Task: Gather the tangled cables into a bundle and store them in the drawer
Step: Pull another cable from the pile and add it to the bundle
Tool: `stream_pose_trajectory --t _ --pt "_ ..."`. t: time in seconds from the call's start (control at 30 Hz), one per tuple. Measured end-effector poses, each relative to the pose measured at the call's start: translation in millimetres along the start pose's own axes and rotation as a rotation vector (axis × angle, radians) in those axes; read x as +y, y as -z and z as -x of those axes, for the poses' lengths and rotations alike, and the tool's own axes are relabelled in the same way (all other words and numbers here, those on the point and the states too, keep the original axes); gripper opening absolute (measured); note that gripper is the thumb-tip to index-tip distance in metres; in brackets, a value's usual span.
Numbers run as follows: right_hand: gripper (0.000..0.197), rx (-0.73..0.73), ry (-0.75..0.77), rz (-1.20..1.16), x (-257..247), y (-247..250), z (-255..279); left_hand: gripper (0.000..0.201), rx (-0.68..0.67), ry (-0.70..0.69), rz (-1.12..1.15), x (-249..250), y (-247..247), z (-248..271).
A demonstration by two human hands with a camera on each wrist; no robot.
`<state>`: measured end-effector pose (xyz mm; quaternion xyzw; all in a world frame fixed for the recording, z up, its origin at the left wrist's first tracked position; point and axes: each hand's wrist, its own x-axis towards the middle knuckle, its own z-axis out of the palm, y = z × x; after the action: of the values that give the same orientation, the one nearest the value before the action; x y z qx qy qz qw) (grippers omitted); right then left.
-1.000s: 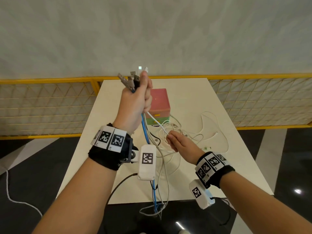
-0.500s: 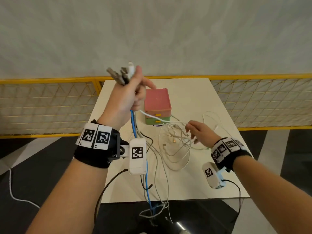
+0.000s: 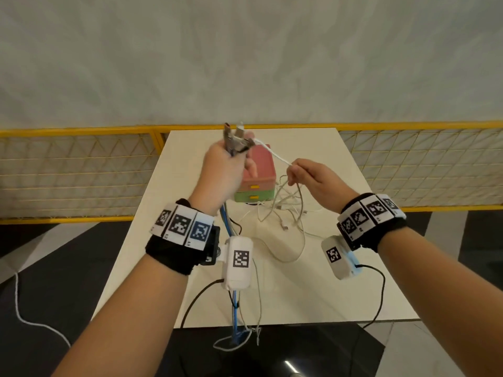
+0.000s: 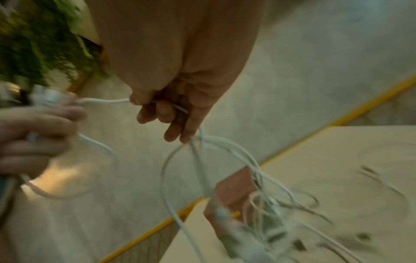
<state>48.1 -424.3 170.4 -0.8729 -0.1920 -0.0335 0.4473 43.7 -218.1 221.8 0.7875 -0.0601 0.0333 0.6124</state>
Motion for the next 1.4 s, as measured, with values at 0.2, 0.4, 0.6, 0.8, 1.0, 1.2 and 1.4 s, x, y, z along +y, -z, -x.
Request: stream_pose_trajectory --t 0.2,0.4,0.6,0.8,1.0,1.2,1.4 --pt "0.029 -0.047 -0.064 0.006 9 -14 -9 0.029 0.121 -0.01 -0.042 -7 6 -2" --pt "0.027 -0.067 0.054 0.092 -23 -13 -16 0.044 -0.234 -0.1 -0.392 -13 -6 5" --pt "0.031 -0.082 0.014 0.048 3 -6 -10 0.04 0.049 -0.116 -0.129 1 9 2" --pt "0.032 -0.069 -0.089 0.18 30 -8 4 0.043 0.215 -0.134 -0.062 5 38 -11" --pt "0.028 -0.047 0.124 0.251 -17 -3 -21 0.067 -0.142 -0.154 -0.236 -5 2 2" --pt "0.027 -0.046 0.206 0.23 -28 7 -27 0.041 -0.034 -0.206 -0.317 1 5 2" --pt "0.029 -0.044 0.017 0.225 17 6 -17 0.042 0.256 -0.176 0.061 14 26 -2"
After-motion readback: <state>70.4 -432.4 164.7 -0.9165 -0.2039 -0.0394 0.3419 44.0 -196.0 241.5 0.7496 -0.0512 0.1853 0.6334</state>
